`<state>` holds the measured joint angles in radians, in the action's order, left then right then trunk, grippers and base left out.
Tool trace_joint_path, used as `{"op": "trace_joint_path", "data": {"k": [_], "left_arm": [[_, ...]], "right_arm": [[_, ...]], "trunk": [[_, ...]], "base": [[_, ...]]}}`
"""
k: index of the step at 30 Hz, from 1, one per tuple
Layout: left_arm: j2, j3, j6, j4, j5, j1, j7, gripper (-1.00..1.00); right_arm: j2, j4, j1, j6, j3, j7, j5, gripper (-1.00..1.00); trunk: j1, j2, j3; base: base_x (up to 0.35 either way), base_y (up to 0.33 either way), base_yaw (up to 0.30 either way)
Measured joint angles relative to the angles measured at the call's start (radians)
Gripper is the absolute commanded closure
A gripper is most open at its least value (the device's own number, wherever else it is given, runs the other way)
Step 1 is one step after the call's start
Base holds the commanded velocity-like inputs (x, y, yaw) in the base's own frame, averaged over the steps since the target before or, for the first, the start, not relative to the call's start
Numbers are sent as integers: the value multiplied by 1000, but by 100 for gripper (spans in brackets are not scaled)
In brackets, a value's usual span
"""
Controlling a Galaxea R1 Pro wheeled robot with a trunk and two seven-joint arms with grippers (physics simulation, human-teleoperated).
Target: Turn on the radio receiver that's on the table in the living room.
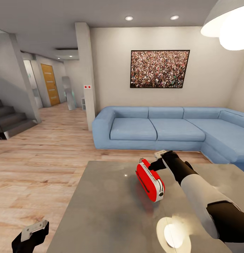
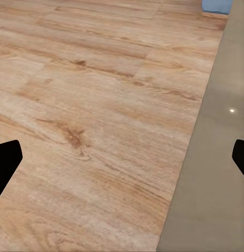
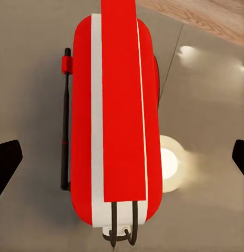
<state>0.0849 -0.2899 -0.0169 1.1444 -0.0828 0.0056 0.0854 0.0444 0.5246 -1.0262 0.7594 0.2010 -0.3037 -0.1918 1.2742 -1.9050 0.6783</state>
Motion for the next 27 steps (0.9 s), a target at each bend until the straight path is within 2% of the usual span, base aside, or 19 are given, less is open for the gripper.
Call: {"op": "trace_joint_path", "data": {"k": [8, 27], "left_arm": [[0, 0, 0, 0, 0, 0, 0, -100], [-2, 0, 0, -6, 1, 0, 0, -100]], "right_arm": [[0, 0, 0, 0, 0, 0, 0, -100], [0, 0, 0, 0, 2, 0, -1, -100]], "trunk": [[0, 0, 0], [73, -133, 59]], "base": [[0, 0, 0], [0, 0, 0]]}}
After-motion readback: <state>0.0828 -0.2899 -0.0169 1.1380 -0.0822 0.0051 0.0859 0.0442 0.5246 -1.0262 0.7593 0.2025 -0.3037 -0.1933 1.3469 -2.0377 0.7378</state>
